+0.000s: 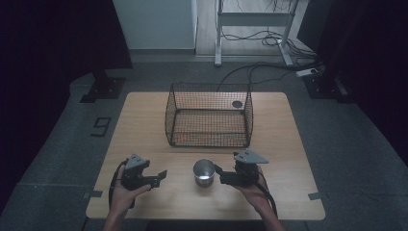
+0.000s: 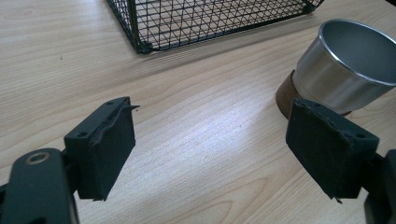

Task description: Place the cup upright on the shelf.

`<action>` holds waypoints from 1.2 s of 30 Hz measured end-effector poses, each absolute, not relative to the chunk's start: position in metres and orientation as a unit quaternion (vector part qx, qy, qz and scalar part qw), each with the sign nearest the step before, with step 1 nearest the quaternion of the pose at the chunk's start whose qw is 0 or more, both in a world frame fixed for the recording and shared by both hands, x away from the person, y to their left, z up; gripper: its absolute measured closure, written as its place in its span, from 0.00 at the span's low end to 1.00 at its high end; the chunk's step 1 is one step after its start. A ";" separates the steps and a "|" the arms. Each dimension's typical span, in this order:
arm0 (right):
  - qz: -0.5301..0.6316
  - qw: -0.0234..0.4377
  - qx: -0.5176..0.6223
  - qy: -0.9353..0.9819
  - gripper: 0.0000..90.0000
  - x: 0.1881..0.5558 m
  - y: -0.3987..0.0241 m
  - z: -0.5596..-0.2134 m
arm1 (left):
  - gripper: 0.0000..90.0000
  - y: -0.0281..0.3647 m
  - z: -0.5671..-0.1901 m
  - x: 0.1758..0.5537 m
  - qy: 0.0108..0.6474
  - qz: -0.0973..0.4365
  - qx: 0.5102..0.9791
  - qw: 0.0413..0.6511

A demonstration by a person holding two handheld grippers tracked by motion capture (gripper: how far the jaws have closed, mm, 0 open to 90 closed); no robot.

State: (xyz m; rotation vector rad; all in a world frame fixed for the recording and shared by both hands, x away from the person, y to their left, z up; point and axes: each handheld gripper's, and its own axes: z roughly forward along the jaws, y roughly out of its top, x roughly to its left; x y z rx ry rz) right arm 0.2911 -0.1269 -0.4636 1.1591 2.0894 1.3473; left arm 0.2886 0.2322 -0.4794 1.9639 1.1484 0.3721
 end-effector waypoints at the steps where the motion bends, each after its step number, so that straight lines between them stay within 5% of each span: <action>1: 0.483 0.197 0.411 0.748 0.14 0.291 -0.125 -0.463 | 0.18 0.232 -0.479 0.289 0.455 0.148 0.778 0.406; 36: 0.467 0.160 0.376 0.784 0.06 0.304 -0.066 -0.481 | 0.18 0.231 -0.478 0.287 0.452 0.146 0.780 0.408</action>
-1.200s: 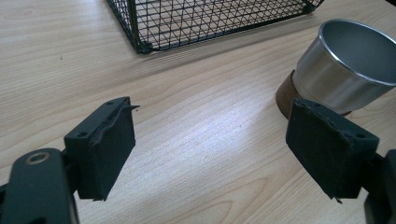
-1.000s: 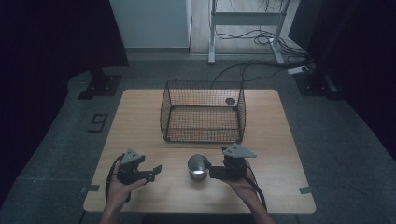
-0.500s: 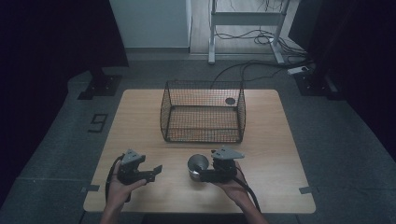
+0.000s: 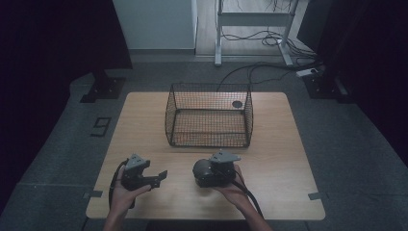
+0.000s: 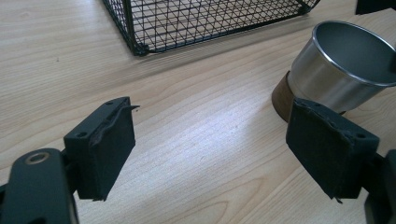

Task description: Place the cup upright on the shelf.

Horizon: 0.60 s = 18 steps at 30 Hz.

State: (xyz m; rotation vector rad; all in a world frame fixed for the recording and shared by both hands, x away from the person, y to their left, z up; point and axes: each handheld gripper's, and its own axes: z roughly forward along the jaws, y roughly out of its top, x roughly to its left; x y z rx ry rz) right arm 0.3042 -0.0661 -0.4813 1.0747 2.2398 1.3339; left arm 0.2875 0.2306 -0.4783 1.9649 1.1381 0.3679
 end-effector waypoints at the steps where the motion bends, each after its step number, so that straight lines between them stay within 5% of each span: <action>1: 0.464 0.160 0.375 0.786 0.06 0.305 -0.065 -0.483 | 0.18 0.230 -0.479 0.288 0.452 0.145 0.780 0.408; 18: 0.418 0.173 0.366 0.813 0.02 0.311 -0.049 -0.513 | 0.18 0.229 -0.480 0.288 0.450 0.143 0.782 0.407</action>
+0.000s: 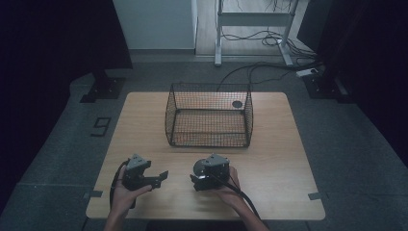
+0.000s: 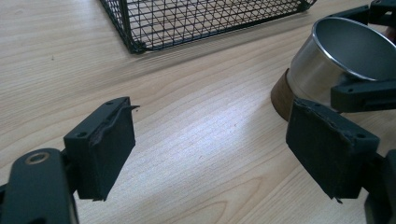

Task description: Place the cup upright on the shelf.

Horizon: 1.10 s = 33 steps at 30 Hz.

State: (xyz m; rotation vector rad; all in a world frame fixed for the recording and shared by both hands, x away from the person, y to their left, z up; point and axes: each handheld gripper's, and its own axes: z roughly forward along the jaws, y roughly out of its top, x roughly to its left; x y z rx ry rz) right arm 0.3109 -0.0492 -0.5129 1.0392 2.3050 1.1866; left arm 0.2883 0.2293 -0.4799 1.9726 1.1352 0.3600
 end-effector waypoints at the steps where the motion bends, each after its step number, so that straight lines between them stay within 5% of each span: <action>1: 0.417 0.174 0.366 0.814 0.02 0.311 -0.049 -0.514 | 0.18 0.230 -0.480 0.288 0.450 0.143 0.782 0.406; 13: 0.415 0.169 0.355 0.821 0.19 0.310 -0.053 -0.523 | 0.18 0.230 -0.479 0.288 0.450 0.144 0.782 0.407; 33: 0.443 0.162 0.345 0.811 0.20 0.307 -0.063 -0.505 | 0.18 0.230 -0.479 0.288 0.450 0.145 0.781 0.407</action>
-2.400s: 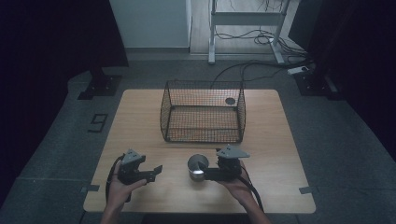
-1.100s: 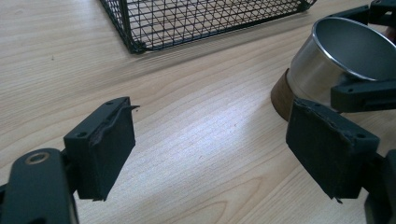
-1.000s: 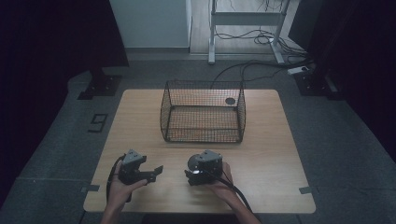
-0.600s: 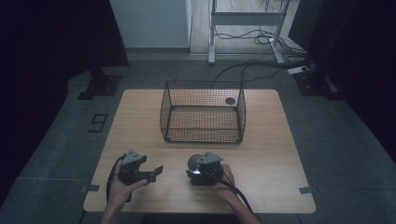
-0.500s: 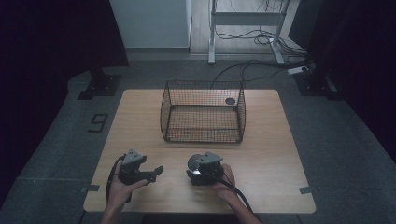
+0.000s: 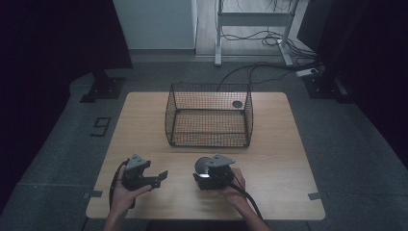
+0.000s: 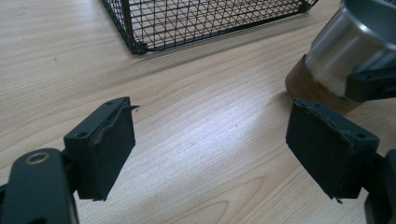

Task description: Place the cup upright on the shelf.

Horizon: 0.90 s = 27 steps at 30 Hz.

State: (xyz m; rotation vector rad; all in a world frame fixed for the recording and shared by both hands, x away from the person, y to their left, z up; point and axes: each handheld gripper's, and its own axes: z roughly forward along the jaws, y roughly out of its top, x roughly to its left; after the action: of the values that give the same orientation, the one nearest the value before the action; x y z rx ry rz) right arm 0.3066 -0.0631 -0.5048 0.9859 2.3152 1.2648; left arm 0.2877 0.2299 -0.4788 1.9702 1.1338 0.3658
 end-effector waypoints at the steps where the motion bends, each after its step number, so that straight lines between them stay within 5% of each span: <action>1: 0.448 0.164 0.345 0.808 0.20 0.305 -0.065 -0.500 | 0.18 0.230 -0.478 0.287 0.449 0.145 0.781 0.408; 27: 0.488 0.190 0.338 0.782 0.20 0.304 -0.087 -0.449 | 0.18 0.233 -0.477 0.287 0.452 0.147 0.779 0.409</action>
State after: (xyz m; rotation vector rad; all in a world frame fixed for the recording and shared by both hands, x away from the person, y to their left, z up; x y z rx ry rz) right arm 0.3037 -0.0868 -0.4490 0.9512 2.1968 1.3729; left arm 0.2873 0.2329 -0.4772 1.9618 1.1394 0.3692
